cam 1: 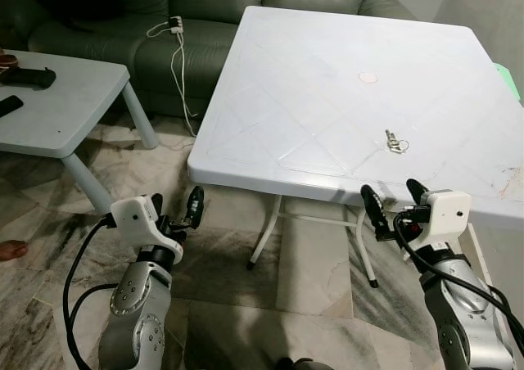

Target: Hang keys on a hook

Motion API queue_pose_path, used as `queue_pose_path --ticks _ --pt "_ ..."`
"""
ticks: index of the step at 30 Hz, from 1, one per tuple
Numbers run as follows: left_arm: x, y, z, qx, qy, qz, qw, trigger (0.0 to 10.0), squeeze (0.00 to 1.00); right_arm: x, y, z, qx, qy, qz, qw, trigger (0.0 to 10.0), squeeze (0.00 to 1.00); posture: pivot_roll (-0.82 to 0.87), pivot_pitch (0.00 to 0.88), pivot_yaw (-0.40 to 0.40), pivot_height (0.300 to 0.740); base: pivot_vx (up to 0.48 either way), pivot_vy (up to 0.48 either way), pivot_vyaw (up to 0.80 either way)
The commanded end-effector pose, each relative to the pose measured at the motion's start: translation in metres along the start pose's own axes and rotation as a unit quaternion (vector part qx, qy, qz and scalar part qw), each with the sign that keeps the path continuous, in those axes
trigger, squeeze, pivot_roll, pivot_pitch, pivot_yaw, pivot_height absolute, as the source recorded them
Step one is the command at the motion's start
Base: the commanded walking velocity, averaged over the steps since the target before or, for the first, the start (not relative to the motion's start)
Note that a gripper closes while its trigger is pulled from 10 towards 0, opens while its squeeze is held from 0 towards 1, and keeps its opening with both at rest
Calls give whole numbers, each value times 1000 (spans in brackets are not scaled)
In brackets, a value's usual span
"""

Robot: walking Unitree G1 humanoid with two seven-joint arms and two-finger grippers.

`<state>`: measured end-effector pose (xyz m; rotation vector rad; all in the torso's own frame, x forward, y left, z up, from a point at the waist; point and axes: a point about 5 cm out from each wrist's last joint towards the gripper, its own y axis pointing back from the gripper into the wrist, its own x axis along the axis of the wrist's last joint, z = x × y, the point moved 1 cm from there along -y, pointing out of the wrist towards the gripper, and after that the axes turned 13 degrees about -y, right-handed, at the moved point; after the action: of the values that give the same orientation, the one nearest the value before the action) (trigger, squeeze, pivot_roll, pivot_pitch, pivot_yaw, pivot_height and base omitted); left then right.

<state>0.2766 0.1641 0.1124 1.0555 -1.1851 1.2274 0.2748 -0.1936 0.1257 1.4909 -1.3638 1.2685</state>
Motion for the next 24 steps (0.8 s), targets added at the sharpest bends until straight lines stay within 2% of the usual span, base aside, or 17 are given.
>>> queue_pose_path --ticks 1,16,20,23,24 --pt "4 1 2 -8 -5 5 1000 10000 0 4 2 2 -4 5 3 1000 10000 0 -10 171 -65 740 315 0 0" --pt "13 -4 -2 -17 -29 6 999 10000 0 3 1 0 -10 -2 6 1000 10000 0 4 208 -39 740 344 0 0" --pt "15 -5 2 -31 -43 6 999 10000 0 0 4 -4 -10 -9 5 1000 10000 0 2 201 -36 740 337 0 0" --pt "17 -7 5 -35 -29 6 999 10000 0 -1 6 -4 -13 -12 5 1000 10000 0 0 195 -36 740 0 0 0" --pt "18 -8 7 -36 -37 6 999 10000 0 -1 6 -4 -13 -11 5 1000 10000 0 -3 192 -35 740 0 0 0"
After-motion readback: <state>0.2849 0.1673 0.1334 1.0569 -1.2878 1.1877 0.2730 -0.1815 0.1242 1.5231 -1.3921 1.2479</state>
